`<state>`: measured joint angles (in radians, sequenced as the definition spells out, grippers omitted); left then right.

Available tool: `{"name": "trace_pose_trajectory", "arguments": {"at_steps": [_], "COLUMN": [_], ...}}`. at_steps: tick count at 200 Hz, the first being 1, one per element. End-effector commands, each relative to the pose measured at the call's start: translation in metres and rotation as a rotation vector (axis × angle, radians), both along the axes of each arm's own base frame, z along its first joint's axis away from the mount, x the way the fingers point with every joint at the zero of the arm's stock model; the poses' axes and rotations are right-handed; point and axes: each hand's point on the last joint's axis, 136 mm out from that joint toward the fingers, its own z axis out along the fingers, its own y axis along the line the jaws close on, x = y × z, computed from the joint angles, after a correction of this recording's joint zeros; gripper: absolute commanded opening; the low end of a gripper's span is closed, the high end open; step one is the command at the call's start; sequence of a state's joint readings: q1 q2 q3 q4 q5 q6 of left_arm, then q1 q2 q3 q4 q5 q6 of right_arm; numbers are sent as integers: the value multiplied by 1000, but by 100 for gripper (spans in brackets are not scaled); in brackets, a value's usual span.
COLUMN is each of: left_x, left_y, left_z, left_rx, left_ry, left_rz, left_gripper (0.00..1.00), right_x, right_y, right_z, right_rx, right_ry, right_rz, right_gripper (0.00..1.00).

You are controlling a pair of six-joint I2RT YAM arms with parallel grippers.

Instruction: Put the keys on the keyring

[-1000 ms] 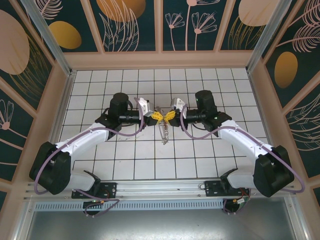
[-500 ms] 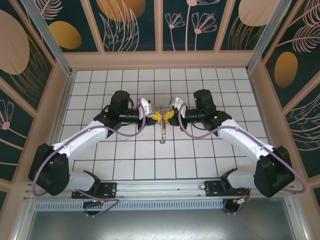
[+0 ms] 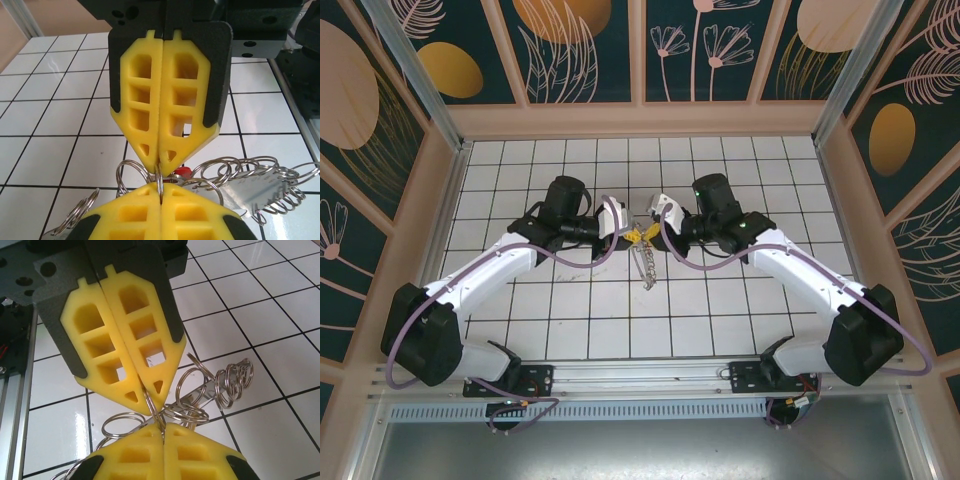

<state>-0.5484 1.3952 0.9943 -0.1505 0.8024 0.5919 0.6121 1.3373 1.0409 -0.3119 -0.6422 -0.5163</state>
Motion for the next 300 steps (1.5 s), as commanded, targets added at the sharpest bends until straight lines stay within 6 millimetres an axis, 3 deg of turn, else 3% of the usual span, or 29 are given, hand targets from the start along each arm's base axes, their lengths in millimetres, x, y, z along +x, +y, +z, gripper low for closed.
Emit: {"name": "trace_pose_trajectory", "arguments": {"at_steps": [1, 26, 46, 51, 80, 92, 160, 193, 243, 261, 300], "left_x": [3, 7, 6, 2, -14, -18, -27, -24, -22, -20, -19], "left_y": [-2, -2, -5, -4, -9, -10, -12, -11, -10, -9, -8], "left_z": [5, 10, 27, 22, 41, 46, 49, 51, 68, 68, 55], "left_rx": [3, -18, -91, -98, -202, -229, -272, -279, -384, -405, -364], "left_ry": [-3, -11, -35, -21, -30, -25, -4, -14, -33, -28, -16], "left_rz": [8, 37, 38, 32, -47, -76, -128, -110, -64, -43, -27], "left_gripper": [0, 0, 0, 0, 0, 0, 0, 0, 0, 0, 0], "right_x": [4, 0, -6, -6, -15, -8, -15, -17, -7, -7, -8], "right_y": [5, 4, 1, -1, -5, -11, -10, -9, -13, -13, -15], "right_z": [20, 22, 24, 26, 28, 28, 33, 36, 1, -1, 25], "right_rx": [14, 27, 84, 106, 197, 205, 269, 281, 190, 196, 227], "right_ry": [-68, -91, -117, -123, -122, -122, -110, -86, -28, -18, -122], "right_rz": [11, 34, 68, 73, 122, 104, 141, 152, 73, 61, 38], "right_gripper": [0, 0, 2, 4, 12, 14, 17, 4, 0, 6, 17]}}
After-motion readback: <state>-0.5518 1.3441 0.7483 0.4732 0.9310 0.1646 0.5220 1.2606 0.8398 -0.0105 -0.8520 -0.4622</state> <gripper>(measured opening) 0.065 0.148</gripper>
